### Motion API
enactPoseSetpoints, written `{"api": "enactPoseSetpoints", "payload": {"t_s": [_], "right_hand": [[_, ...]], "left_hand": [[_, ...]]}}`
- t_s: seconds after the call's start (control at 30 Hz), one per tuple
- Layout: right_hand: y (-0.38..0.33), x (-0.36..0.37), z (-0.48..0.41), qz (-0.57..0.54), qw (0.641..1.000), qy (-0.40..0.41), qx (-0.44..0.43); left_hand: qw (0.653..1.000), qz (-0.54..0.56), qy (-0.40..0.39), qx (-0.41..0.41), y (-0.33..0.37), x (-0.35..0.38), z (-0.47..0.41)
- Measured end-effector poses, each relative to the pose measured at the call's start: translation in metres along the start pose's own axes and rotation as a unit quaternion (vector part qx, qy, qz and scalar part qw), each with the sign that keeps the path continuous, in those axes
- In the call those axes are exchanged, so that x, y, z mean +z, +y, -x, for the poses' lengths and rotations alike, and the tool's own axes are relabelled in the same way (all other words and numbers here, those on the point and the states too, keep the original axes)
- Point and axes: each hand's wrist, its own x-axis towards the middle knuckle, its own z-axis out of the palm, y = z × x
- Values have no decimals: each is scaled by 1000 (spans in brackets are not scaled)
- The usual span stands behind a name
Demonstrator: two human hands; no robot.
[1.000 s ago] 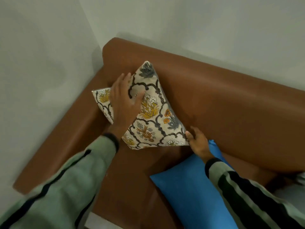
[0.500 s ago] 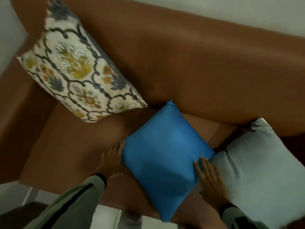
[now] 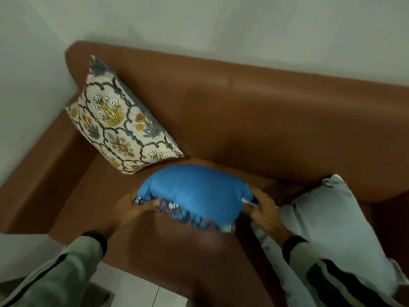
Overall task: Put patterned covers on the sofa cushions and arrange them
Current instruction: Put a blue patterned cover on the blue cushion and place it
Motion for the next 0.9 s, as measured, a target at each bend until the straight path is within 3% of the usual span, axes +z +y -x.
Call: {"api": "enactPoseSetpoints", "payload": {"t_s": [0.07, 0.17, 0.37, 0.57, 0.9], "right_hand": [[-32, -7, -22, -54, 996, 71, 14], [-64, -21, -54, -48, 989, 139, 15], [-78, -40, -90, -50, 973, 201, 98], [-61, -42, -105, -101, 930, 261, 239], [-50, -40, -144, -40, 933, 268, 238]], "left_hand": [[998, 54, 38, -8, 21, -11, 11], [993, 97, 56, 25, 46, -26, 9], [964, 226, 127, 57, 86, -21, -19], [957, 188, 209, 66, 115, -25, -64], [980, 123, 154, 12, 105, -7, -104]]}}
